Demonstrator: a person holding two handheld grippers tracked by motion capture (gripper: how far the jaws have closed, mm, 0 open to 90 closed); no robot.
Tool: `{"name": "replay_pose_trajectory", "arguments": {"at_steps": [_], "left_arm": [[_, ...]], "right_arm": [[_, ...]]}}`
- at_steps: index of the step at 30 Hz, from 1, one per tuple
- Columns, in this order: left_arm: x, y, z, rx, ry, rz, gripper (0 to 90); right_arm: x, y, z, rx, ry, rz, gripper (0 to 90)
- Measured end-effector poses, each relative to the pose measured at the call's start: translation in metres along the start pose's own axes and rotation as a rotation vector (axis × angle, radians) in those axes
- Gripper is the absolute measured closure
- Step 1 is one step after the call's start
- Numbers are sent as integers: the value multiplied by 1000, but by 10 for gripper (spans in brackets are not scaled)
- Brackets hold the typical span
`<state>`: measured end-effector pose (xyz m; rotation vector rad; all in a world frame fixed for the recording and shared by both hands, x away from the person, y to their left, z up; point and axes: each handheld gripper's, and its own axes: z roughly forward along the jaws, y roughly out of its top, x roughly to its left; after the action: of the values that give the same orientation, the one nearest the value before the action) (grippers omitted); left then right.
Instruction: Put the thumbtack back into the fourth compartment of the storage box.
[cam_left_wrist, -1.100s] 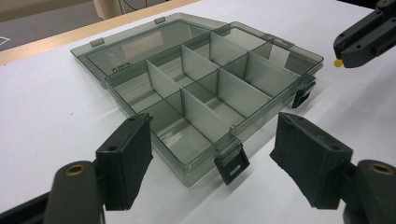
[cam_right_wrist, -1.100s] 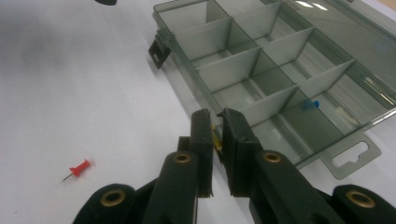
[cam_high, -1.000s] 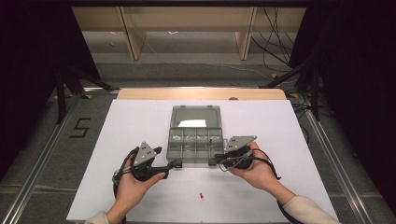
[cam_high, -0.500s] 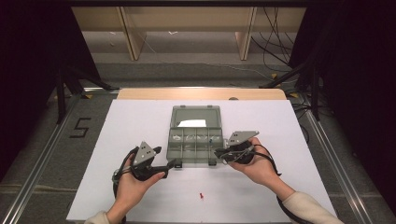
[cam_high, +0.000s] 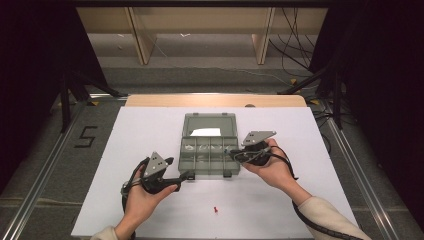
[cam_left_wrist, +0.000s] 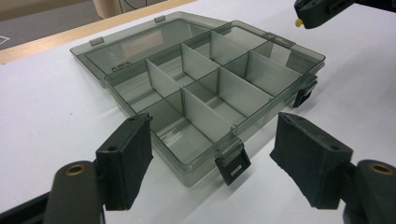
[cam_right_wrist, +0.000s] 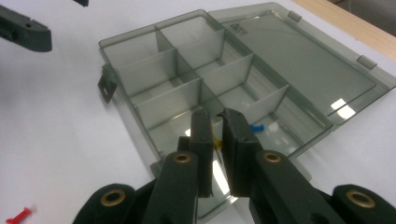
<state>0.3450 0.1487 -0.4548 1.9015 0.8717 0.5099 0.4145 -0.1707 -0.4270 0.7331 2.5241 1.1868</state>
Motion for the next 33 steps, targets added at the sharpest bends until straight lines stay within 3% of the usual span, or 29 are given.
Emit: {"name": "replay_pose_trajectory", "arguments": {"at_steps": [17, 18, 24, 25, 33], "left_arm": [[-1, 0, -1, -2, 1, -11, 274], [0, 1, -1, -3, 1, 3, 274], [-1, 0, -1, -3, 0, -14, 274], [0, 0, -1, -5, -1, -1, 274], [0, 0, -1, -1, 1, -11, 274]], "right_arm": [[-21, 12, 18, 1, -33, 43, 839], [-22, 12, 18, 1, -33, 50, 839], [-28, 14, 25, -6, -54, 62, 838], [-29, 14, 26, -5, -55, 61, 838], [-31, 14, 38, 31, -84, 68, 836]]}}
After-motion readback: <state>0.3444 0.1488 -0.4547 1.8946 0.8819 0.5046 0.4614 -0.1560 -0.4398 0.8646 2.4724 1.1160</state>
